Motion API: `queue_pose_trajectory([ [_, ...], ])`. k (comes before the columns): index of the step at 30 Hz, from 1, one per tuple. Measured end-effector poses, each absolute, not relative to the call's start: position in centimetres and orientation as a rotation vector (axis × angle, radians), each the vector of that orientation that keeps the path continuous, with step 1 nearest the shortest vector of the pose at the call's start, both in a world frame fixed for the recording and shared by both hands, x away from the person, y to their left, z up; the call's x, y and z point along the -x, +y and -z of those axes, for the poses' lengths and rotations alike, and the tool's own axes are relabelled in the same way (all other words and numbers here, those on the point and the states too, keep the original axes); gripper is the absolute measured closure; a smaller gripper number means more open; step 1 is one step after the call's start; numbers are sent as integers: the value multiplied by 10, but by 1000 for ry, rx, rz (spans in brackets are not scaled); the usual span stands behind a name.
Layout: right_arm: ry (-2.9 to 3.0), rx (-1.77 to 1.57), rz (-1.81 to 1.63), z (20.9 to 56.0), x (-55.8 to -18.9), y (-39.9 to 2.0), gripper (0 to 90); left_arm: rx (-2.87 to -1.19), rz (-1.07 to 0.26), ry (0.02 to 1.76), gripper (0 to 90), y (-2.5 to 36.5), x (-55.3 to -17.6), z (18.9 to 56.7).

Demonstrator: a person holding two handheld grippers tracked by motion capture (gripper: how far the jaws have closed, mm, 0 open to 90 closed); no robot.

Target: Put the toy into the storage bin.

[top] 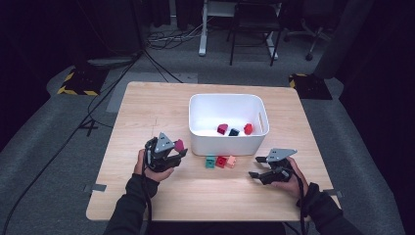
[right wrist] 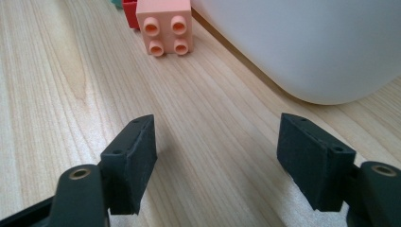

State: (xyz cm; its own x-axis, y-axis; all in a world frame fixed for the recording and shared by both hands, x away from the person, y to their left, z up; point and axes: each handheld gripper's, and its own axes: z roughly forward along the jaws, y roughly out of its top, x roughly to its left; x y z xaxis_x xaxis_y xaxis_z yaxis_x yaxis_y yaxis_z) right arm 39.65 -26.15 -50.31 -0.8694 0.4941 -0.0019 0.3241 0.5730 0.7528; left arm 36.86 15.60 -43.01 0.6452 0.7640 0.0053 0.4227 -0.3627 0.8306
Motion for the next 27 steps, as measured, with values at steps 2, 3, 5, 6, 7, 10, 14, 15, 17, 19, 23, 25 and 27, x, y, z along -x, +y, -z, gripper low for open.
queue_pose_trajectory([
  [2, 2595, -697, -1171, 503, -396, -261, 294, -1991, -504, 931, 564, 159, -371, 427],
  [3, 2594, -690, -1174, 503, -396, -261, 294, -1978, -516, 937, 564, 160, -373, 425],
  [5, 2594, -689, -1175, 503, -396, -261, 294, -1980, -532, 942, 564, 163, -377, 419],
  [6, 2594, -693, -1173, 503, -396, -261, 294, -1976, -525, 945, 564, 163, -378, 417],
  [7, 2594, -691, -1174, 503, -396, -261, 295, -1974, -526, 948, 564, 164, -380, 415],
  [10, 2593, -690, -1174, 503, -396, -261, 294, -1964, -548, 949, 564, 165, -385, 404],
  [14, 2593, -686, -1176, 503, -396, -261, 294, -1956, -566, 945, 564, 164, -391, 392],
  [15, 2596, -699, -1171, 503, -396, -261, 295, -1950, -568, 943, 565, 164, -393, 389],
  [17, 2595, -697, -1172, 503, -396, -261, 294, -1943, -574, 942, 564, 163, -396, 384],
  [19, 2594, -692, -1174, 503, -396, -261, 294, -1941, -583, 937, 564, 162, -399, 379],
  [23, 2594, -690, -1174, 503, -396, -261, 294, -1931, -584, 930, 564, 159, -407, 368],
  [25, 2594, -694, -1173, 503, -396, -261, 294, -1916, -588, 928, 565, 157, -411, 363],
  [27, 2594, -690, -1175, 503, -396, -261, 295, -1913, -589, 924, 565, 155, -414, 358],
])
